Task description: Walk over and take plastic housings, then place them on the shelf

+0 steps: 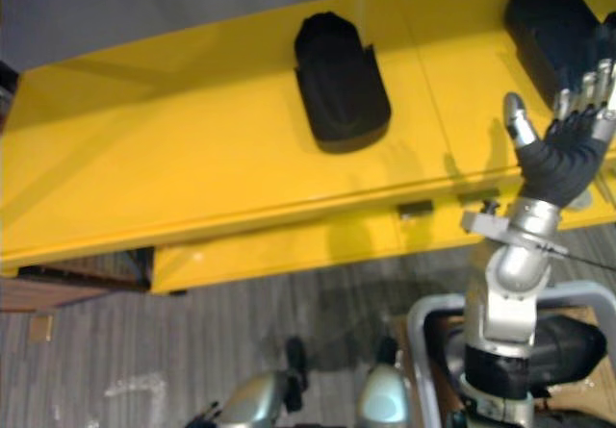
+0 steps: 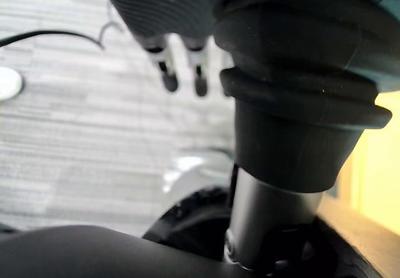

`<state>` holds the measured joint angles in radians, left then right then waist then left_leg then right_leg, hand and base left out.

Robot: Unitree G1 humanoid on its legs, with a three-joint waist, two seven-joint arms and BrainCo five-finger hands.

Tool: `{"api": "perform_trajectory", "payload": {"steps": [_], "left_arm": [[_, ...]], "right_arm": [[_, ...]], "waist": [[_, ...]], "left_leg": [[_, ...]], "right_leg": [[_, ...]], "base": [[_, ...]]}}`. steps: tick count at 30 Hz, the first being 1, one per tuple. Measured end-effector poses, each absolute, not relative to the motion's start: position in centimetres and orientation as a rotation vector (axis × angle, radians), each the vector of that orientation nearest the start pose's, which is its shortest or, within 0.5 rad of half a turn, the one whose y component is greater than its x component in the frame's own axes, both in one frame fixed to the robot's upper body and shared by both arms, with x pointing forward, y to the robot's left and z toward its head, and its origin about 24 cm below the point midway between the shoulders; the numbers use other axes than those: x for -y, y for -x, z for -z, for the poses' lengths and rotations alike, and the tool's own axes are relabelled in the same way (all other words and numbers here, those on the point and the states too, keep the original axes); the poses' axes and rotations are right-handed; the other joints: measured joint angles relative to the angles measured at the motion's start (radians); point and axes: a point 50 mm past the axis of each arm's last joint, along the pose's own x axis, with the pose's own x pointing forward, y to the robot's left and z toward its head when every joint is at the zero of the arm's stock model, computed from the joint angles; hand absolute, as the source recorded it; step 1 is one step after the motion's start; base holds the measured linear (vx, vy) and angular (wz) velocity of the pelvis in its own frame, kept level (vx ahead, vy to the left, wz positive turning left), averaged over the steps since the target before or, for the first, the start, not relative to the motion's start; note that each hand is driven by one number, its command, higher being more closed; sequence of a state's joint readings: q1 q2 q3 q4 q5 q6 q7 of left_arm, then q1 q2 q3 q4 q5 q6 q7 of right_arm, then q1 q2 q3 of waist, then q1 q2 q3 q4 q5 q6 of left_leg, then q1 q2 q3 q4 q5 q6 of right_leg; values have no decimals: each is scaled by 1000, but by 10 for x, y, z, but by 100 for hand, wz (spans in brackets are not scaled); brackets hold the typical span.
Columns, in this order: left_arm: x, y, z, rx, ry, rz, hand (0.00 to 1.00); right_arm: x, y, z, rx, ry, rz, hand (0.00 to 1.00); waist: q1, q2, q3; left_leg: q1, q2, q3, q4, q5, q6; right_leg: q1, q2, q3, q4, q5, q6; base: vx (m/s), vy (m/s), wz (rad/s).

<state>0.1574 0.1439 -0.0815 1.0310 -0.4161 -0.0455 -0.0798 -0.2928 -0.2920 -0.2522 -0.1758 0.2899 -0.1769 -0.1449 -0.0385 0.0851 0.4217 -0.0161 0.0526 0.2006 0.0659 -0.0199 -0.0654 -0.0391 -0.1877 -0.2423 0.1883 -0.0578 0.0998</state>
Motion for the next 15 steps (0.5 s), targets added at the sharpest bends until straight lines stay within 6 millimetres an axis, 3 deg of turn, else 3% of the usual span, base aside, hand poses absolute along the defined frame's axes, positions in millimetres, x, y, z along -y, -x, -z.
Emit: {"api": "perform_trajectory", "payload": {"steps": [4,10,15], "left_arm": [[-197,-74,162,-1093,248,-202,0],[-197,-76,161,-1085,249,-201,0],[-197,-76,161,-1085,250,-200,0]], "right_arm": [[233,-294,-175,553,-73,185,0],[229,-317,-185,513,-158,88,0],[223,-327,-180,462,-159,33,0]], "waist": [[14,-5,2],[26,-6,2],[28,-6,2]], "left_leg": [[-1,-1,-4,4,0,0],[-5,-5,-25,12,0,2],[-5,-12,-31,12,3,7]], "right_leg": [[4,-1,-2,0,0,0],[8,-4,-11,8,0,0],[9,-9,-19,13,0,1]], "base": [[0,0,0],[-20,-2,6],[-13,2,5]]}}
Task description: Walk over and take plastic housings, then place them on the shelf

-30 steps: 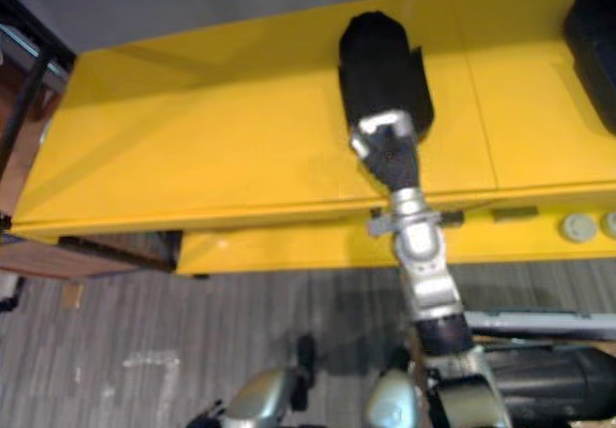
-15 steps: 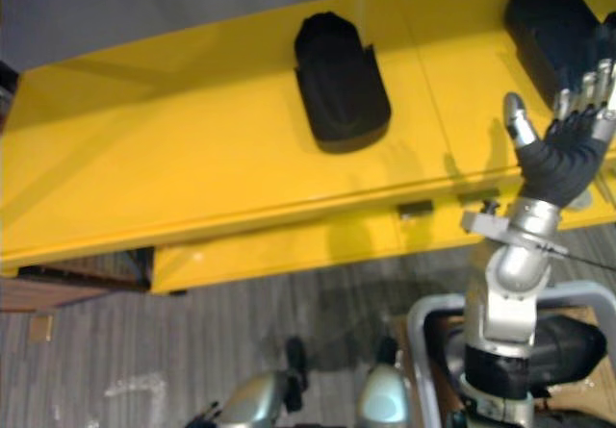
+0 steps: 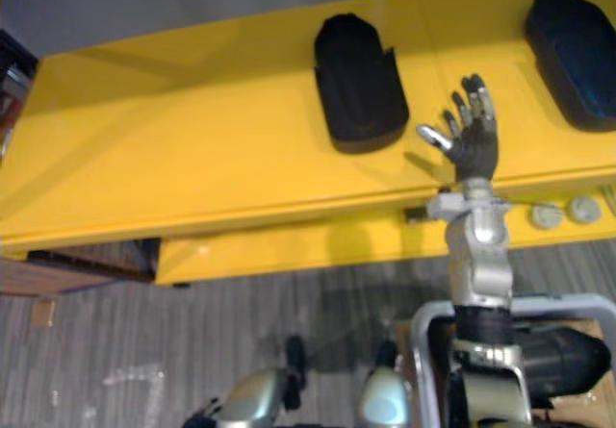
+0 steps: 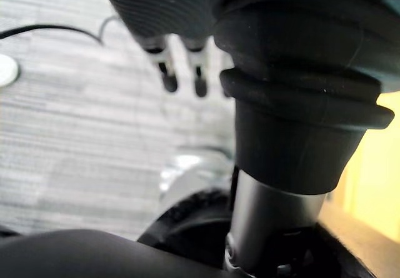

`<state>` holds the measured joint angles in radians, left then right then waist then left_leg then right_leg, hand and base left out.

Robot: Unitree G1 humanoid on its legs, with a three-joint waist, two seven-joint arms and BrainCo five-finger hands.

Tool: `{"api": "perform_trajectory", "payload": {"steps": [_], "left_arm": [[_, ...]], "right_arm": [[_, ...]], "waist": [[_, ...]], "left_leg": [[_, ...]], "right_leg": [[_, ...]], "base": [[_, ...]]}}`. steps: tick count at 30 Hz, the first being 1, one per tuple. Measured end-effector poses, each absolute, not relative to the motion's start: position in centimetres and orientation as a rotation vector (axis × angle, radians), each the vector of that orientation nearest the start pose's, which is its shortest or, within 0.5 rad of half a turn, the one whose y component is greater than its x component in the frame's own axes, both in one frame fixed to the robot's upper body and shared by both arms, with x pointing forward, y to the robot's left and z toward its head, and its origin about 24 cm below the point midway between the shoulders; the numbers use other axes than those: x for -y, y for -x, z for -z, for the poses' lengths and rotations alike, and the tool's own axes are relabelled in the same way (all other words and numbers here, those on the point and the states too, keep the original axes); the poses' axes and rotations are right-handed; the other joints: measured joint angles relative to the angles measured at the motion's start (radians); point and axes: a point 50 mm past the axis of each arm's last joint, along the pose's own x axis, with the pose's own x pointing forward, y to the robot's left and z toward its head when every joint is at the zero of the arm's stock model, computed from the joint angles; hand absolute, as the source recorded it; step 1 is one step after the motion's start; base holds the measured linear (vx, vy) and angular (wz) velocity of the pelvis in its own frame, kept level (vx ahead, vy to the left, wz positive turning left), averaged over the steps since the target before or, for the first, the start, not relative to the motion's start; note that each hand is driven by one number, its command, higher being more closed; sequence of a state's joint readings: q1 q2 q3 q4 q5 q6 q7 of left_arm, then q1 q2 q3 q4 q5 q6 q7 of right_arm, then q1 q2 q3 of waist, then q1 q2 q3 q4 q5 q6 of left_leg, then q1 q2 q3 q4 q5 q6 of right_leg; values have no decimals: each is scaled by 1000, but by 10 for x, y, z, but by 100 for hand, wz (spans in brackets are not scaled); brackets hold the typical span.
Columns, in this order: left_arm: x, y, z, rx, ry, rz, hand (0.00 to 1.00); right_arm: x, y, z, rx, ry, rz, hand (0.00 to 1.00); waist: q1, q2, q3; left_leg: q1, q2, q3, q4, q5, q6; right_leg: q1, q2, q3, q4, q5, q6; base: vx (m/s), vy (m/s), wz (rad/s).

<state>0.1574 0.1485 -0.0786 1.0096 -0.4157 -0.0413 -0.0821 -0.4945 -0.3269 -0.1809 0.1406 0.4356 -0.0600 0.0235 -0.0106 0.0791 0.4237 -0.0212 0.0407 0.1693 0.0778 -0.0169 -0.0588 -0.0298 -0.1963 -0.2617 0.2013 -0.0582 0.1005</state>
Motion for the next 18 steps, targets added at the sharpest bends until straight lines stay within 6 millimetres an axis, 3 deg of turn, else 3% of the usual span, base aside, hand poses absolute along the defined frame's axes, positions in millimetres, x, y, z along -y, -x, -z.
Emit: {"api": "perform_trajectory", "payload": {"steps": [6,18], "left_arm": [[-197,-76,161,-1089,256,-204,0],[-197,-76,161,-1098,269,-204,0]], "right_arm": [[219,-339,-183,420,-155,6,0],[211,-346,-173,334,-107,-85,0]], "waist": [[0,0,0],[2,0,0]], "left_leg": [[0,-2,-8,0,4,2],[1,-8,-18,-1,11,4]], "right_leg": [[0,-9,-11,6,-1,0],[-3,-18,-17,25,-9,0]], "base": [[-6,5,4],[-3,-1,2]]}}
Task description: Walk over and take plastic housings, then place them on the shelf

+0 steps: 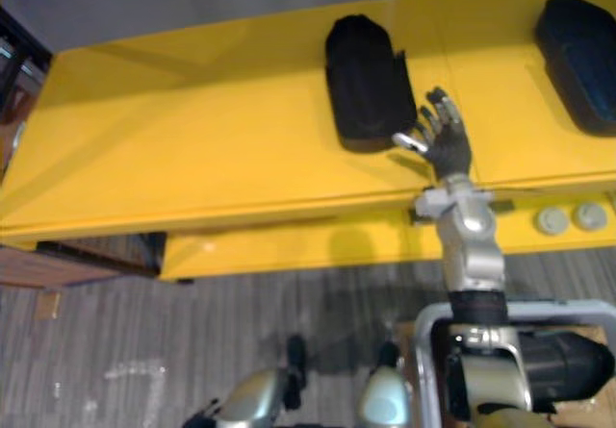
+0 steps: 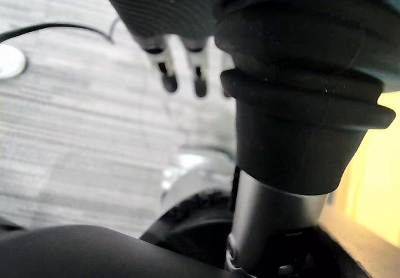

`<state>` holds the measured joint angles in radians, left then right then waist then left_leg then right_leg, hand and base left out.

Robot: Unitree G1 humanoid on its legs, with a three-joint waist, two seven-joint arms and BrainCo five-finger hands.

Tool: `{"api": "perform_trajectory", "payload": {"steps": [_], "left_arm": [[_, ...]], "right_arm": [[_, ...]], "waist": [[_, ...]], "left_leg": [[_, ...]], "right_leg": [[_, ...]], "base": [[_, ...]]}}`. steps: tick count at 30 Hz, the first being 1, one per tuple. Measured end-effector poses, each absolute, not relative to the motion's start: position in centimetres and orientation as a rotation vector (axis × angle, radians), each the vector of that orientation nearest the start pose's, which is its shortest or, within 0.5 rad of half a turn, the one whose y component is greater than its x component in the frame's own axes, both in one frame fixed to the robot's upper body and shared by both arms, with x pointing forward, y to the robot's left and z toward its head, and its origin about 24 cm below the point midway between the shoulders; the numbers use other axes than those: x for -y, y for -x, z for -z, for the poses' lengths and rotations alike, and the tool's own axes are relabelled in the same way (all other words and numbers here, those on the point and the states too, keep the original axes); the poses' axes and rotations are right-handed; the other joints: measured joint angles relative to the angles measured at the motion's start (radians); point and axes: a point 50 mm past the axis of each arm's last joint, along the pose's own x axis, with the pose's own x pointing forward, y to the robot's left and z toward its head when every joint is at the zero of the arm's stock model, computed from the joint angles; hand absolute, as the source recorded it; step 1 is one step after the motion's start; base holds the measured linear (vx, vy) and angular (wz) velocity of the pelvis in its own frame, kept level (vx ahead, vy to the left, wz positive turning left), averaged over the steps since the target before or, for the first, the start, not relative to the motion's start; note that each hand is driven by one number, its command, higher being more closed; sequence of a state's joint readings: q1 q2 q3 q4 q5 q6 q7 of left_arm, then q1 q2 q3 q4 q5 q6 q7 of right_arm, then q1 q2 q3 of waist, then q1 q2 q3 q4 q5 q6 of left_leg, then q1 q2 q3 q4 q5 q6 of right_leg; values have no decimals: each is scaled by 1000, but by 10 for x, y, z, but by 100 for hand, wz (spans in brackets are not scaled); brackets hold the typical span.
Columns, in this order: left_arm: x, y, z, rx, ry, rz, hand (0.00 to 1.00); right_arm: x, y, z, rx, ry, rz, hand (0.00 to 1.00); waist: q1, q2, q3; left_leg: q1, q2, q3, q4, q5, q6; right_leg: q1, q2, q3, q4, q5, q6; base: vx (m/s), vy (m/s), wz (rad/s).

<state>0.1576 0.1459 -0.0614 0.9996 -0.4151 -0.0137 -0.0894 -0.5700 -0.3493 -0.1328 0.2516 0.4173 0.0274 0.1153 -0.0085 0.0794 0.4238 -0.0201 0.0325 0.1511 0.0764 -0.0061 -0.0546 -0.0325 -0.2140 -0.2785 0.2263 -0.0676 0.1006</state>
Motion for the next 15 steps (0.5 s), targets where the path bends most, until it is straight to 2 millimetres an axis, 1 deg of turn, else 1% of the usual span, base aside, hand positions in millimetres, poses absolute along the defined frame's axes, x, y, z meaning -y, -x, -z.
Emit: {"api": "perform_trajectory", "payload": {"steps": [4,9,15], "left_arm": [[-197,-76,162,-1099,269,-203,0],[-197,-77,161,-1097,269,-203,0],[-197,-77,161,-1095,269,-203,0]], "right_arm": [[206,-347,-171,310,-83,-119,0],[199,-348,-169,297,-67,-146,0],[199,-348,-169,295,-46,-137,0]], "waist": [[-1,1,0],[0,1,0],[0,2,0]], "left_leg": [[0,-9,-2,-3,2,3],[2,-13,-2,-12,5,5],[3,-13,-4,-11,5,5]], "right_leg": [[-3,-12,-3,19,-13,4],[-4,-13,-4,20,-14,5],[-4,-13,-8,20,-15,4]], "base": [[-12,4,5],[0,0,0],[5,-1,0]]}}
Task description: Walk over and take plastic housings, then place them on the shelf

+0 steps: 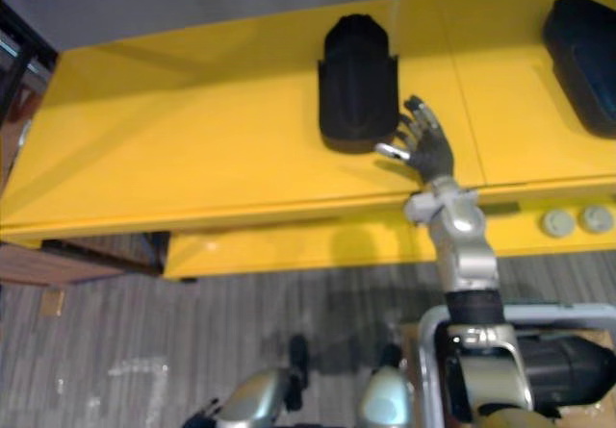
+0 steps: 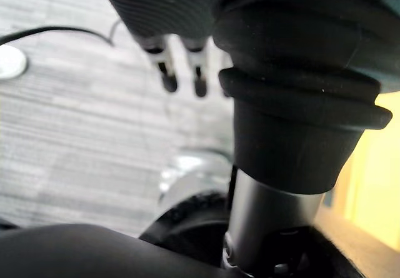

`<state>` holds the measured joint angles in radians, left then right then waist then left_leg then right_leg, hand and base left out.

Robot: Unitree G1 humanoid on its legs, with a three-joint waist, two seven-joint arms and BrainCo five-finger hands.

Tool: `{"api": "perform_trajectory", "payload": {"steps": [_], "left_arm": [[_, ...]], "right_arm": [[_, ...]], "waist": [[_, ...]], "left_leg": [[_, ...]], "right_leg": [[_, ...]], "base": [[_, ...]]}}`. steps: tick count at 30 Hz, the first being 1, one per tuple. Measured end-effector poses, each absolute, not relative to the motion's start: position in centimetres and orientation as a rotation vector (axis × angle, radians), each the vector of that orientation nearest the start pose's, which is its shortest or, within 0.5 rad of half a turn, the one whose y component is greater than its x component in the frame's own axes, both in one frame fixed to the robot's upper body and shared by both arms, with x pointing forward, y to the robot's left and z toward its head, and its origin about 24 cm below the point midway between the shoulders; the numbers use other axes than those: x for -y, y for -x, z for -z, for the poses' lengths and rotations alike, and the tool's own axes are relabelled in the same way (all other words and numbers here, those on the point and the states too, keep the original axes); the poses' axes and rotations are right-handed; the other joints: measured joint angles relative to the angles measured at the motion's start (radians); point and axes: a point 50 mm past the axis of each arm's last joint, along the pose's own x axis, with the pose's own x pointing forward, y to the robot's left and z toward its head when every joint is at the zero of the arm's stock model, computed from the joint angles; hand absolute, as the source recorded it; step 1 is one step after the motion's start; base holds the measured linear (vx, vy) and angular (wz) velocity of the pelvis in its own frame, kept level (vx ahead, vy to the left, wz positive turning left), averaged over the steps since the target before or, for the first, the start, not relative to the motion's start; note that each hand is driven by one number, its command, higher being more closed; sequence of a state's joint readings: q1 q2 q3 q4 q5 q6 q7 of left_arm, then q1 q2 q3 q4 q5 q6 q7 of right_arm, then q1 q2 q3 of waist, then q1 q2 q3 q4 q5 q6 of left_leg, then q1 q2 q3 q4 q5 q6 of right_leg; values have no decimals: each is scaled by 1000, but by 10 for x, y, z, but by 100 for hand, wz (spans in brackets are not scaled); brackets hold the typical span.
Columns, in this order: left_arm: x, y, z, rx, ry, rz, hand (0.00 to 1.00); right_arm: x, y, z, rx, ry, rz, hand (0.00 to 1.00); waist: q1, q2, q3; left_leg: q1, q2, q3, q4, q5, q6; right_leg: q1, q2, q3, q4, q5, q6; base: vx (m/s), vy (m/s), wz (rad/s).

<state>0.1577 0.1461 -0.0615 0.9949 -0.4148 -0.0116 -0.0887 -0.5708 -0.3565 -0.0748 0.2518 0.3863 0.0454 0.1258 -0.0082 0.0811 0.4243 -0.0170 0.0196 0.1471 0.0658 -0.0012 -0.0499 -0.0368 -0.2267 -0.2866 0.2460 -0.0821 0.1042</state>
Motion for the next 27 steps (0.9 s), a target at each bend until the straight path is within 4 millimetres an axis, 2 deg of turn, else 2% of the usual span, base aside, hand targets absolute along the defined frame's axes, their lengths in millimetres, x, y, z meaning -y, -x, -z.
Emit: {"api": "perform_trajectory", "payload": {"steps": [8,10,12,14,16,18,20,23,25,26,27], "left_arm": [[-195,-78,161,-1094,274,-201,0],[-195,-78,161,-1092,272,-203,0],[-195,-78,161,-1093,271,-205,0],[-195,-78,161,-1092,270,-206,0],[-195,-78,161,-1090,269,-206,0],[-195,-78,161,-1088,268,-206,0],[-195,-78,161,-1084,266,-207,0],[-195,-77,162,-1080,262,-212,0],[-199,-70,163,-1098,244,-237,0],[-200,-66,163,-1106,233,-240,0],[-203,-60,164,-1121,209,-248,0]], "right_arm": [[207,-347,-176,364,26,11,0],[209,-342,-189,457,65,49,0],[205,-332,-210,594,120,71,0],[193,-310,-240,828,180,76,0],[183,-293,-256,974,199,59,0],[177,-282,-262,1054,193,41,0],[172,-276,-258,1061,183,21,0],[175,-271,-234,973,191,19,0],[188,-267,-204,837,164,53,0],[193,-266,-197,805,150,70,0],[205,-260,-183,752,119,118,0]], "waist": [[1,13,6],[0,13,7],[-2,13,7],[-4,13,7],[-5,13,7],[-5,13,7],[-5,13,6],[-3,7,4],[-5,-12,-25],[-7,-19,-43],[-10,-34,-75]], "left_leg": [[-2,0,1,-1,0,0],[-2,1,2,-1,0,0],[-2,2,2,-1,0,0],[-2,4,3,-1,-1,-1],[-2,5,4,-2,-2,-2],[0,6,5,-3,-2,-2],[2,6,6,-6,-2,-1],[22,8,16,-31,-1,-2],[50,12,27,-61,-3,-1],[51,13,30,-68,-3,-2],[55,17,33,-79,-1,-7]], "right_leg": [[0,1,1,0,0,0],[0,1,1,-2,0,0],[-1,1,1,-6,0,0],[-1,4,2,-10,0,0],[0,5,2,-12,0,0],[1,5,2,-13,0,0],[2,6,4,-15,0,0],[20,17,11,-33,3,4],[42,25,16,-64,8,9],[43,30,17,-74,10,9],[48,36,17,-94,16,7]], "base": [[0,0,0],[0,0,0],[0,0,0],[0,0,0],[0,0,0],[0,0,0],[0,0,-2],[7,-7,-10],[53,12,-12],[109,3,-10],[160,12,-12]]}}
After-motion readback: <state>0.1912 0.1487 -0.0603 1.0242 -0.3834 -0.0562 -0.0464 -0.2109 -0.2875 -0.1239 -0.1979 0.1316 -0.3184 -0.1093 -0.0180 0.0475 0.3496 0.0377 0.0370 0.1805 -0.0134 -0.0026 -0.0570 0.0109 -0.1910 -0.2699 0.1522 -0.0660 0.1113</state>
